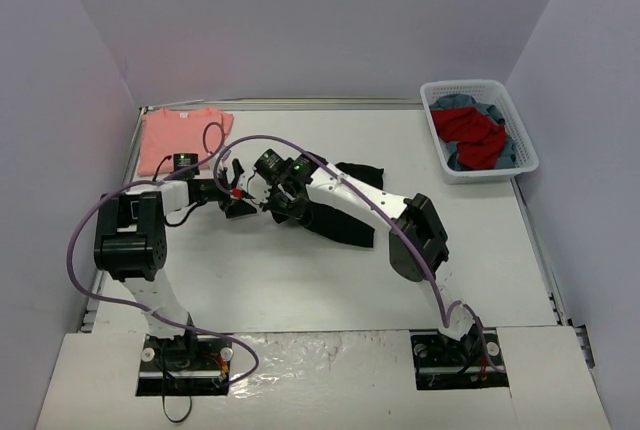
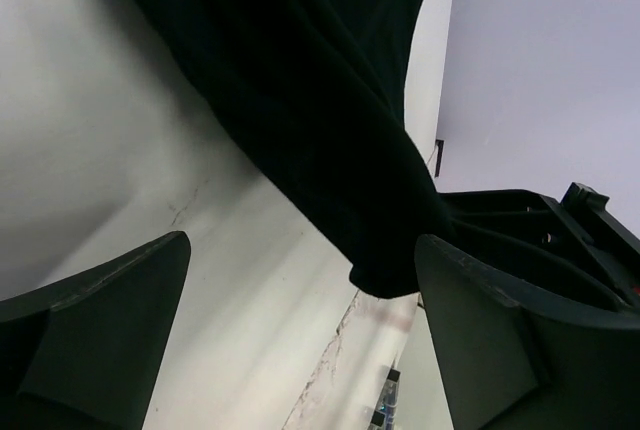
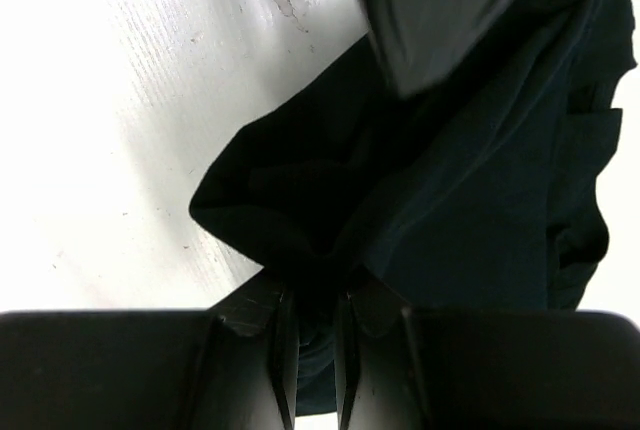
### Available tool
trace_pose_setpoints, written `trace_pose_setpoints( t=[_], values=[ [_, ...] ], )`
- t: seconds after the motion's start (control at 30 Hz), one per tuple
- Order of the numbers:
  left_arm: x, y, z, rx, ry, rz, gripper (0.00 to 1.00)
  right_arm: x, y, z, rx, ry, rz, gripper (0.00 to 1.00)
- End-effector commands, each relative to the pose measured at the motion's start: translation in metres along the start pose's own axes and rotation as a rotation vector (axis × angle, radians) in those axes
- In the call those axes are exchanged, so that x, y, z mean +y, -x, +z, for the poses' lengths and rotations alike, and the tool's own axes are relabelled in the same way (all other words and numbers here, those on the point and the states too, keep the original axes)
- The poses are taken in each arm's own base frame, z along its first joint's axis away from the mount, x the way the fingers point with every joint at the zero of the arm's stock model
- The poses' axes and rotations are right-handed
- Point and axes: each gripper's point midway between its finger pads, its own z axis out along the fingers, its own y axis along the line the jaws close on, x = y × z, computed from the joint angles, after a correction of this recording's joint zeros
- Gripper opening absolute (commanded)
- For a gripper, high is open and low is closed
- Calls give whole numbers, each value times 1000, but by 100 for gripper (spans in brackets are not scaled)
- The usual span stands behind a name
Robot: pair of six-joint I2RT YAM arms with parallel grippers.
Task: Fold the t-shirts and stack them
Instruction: Put the neatly folded tshirt into the corner of the board with the left arm
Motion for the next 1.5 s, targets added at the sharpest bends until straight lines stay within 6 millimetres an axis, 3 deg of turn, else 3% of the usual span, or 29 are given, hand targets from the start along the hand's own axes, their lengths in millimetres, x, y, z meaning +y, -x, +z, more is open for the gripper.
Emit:
trace_pose_setpoints(
  t=[0.0,0.13,0.53,0.87,1.37,1.43,1.47],
  values=[
    [-19,8,9,-15,-54,51,94,-6,3,-21,-8,-27,0,0],
    [-11,14,14,-31,-45,18,94,-3,0,-13,11,-11,-4,0],
    [0,-6,64,82,-34,-45,94,-1,2,-4,27,16,-5,0],
    [-4,7,69,25,-81,-81,94,4,-2,4,49,41,-14,0],
    [3,-17,97,114,-76,-93,94,10,2,11,61,63,-21,0],
    [2,-19,100,121,-83,-94,100,10,1,12,65,65,-21,0],
    [2,-19,101,123,-90,-95,93,10,1,12,68,65,-23,0]
  ],
)
